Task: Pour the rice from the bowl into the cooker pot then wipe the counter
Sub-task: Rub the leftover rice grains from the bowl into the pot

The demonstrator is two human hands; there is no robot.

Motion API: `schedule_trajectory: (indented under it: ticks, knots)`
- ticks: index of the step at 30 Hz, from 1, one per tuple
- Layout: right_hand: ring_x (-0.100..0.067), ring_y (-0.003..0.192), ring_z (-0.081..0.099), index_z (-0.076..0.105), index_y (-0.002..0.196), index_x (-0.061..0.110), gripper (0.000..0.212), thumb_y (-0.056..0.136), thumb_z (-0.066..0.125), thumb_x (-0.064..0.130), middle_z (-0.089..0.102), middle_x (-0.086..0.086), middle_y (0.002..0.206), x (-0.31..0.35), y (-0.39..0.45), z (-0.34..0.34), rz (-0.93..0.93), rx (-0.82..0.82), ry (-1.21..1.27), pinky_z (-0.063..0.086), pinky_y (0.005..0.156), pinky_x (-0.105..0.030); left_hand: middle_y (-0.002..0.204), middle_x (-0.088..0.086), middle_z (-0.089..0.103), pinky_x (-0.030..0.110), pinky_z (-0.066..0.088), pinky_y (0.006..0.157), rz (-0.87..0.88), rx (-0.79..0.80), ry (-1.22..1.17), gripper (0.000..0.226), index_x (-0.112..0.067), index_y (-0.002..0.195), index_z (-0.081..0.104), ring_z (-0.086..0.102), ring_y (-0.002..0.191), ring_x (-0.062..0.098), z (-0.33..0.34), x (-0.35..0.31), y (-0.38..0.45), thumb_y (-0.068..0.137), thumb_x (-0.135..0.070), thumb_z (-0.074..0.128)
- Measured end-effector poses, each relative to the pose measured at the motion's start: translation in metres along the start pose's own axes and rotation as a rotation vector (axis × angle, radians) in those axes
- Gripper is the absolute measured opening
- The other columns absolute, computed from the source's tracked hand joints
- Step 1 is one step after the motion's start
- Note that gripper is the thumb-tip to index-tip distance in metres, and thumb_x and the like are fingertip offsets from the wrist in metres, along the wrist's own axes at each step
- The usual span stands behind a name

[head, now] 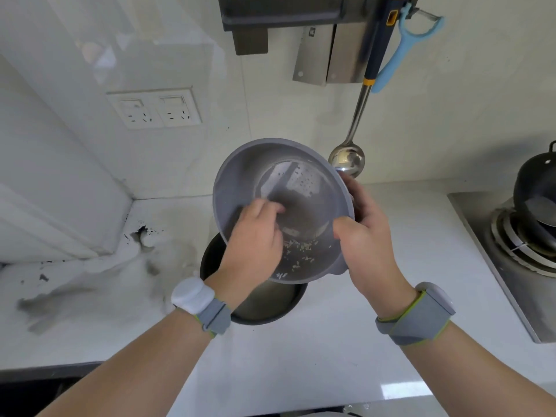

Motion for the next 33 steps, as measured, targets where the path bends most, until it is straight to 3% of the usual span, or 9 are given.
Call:
schedule_trajectory:
  ticks: [4,9,12,17,22,26,28,30,33]
  knots:
    - [-0.011,0.103,0.07,0.056,0.15,0.025,0.08,0.077,0.047,-0.004,0.073,-0.002,0.128,0.002,0.003,-0.007,-0.009,-0.03,-0.033,0.054,0.079,-0.027,0.121,0.001,0.062,0.041,0.048,0.102,0.099,0.223,-0.039,0.033,-0.015,0.123,0.067,0.058,0.111,0.023,0.021,-0.006,-0.023,0.097,-0.003,0.049]
    - [0.001,0.081,0.071,0.057,0.149,0.029,0.081,0.086,0.04,-0.019,0.076,0.01,0.117,-0.005,0.002,-0.009,0.014,-0.021,-0.053,0.057,0.065,-0.021,0.112,0.01,0.064,0.043,0.051,0.088,0.035,-0.075,0.144,0.031,-0.009,0.115,0.069,0.06,0.097,0.031,-0.024,0.009,0.0,0.088,-0.002,0.056]
    - [0.001,0.088,0.07,0.057,0.15,0.025,0.08,0.085,0.04,-0.019,0.074,0.001,0.126,-0.003,-0.001,-0.001,0.003,-0.002,-0.003,0.053,0.068,-0.015,0.109,0.017,0.062,0.044,0.05,0.087,0.008,-0.038,0.301,0.033,-0.003,0.115,0.064,0.06,0.096,0.037,-0.02,0.01,0.007,0.082,0.0,0.059]
    - [-0.006,0.091,0.07,0.06,0.147,0.021,0.082,0.069,0.045,0.002,0.076,0.002,0.118,0.0,0.003,0.0,-0.011,-0.044,0.069,0.053,0.069,-0.019,0.122,0.013,0.059,0.037,0.046,0.099,0.004,0.088,0.073,0.041,-0.005,0.128,0.059,0.055,0.111,0.029,0.015,0.004,-0.016,0.087,0.001,0.056]
    - [-0.008,0.098,0.07,0.06,0.146,0.021,0.08,0.07,0.046,0.001,0.075,0.006,0.122,-0.004,0.004,0.002,-0.055,-0.059,0.038,0.054,0.075,-0.019,0.126,0.011,0.058,0.035,0.045,0.103,-0.022,0.166,-0.1,0.045,-0.007,0.133,0.058,0.053,0.115,0.026,0.03,-0.01,-0.026,0.09,0.003,0.047]
    - [-0.016,0.124,0.066,0.058,0.145,0.024,0.078,0.072,0.045,0.001,0.07,0.005,0.135,0.0,0.001,0.012,-0.118,-0.008,-0.036,0.055,0.097,-0.033,0.127,0.012,0.063,0.044,0.046,0.104,0.089,0.22,-0.105,0.046,-0.008,0.131,0.063,0.058,0.117,0.031,0.026,-0.022,-0.026,0.09,0.004,0.048]
    - [-0.009,0.121,0.068,0.058,0.141,0.027,0.076,0.072,0.045,0.0,0.071,0.013,0.131,0.0,0.0,0.014,-0.142,0.015,-0.052,0.056,0.096,-0.028,0.121,0.009,0.064,0.046,0.049,0.097,0.068,0.123,-0.089,0.044,-0.01,0.124,0.066,0.058,0.111,0.032,0.009,-0.02,-0.021,0.086,0.003,0.047]
    - [-0.005,0.119,0.068,0.058,0.139,0.03,0.075,0.072,0.045,0.0,0.072,0.018,0.128,-0.002,-0.002,0.016,-0.145,0.046,-0.067,0.055,0.092,-0.023,0.12,0.013,0.062,0.043,0.049,0.095,0.17,0.047,-0.054,0.047,-0.006,0.123,0.065,0.057,0.108,0.034,-0.003,-0.032,-0.019,0.08,0.004,0.046]
    - [0.001,0.12,0.066,0.058,0.138,0.033,0.077,0.069,0.045,-0.001,0.073,0.025,0.124,-0.003,-0.004,0.022,-0.138,0.081,-0.082,0.053,0.092,-0.016,0.125,0.016,0.06,0.036,0.047,0.099,0.332,0.104,-0.042,0.049,-0.003,0.129,0.06,0.056,0.109,0.033,0.003,-0.057,-0.019,0.081,0.004,0.05]
Point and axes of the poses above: each hand's wrist, its own y-axis towards the middle knuckle, its own z-axis out of the palm, x = y × z, the point moved 7 cm from there along y, towards the middle knuckle
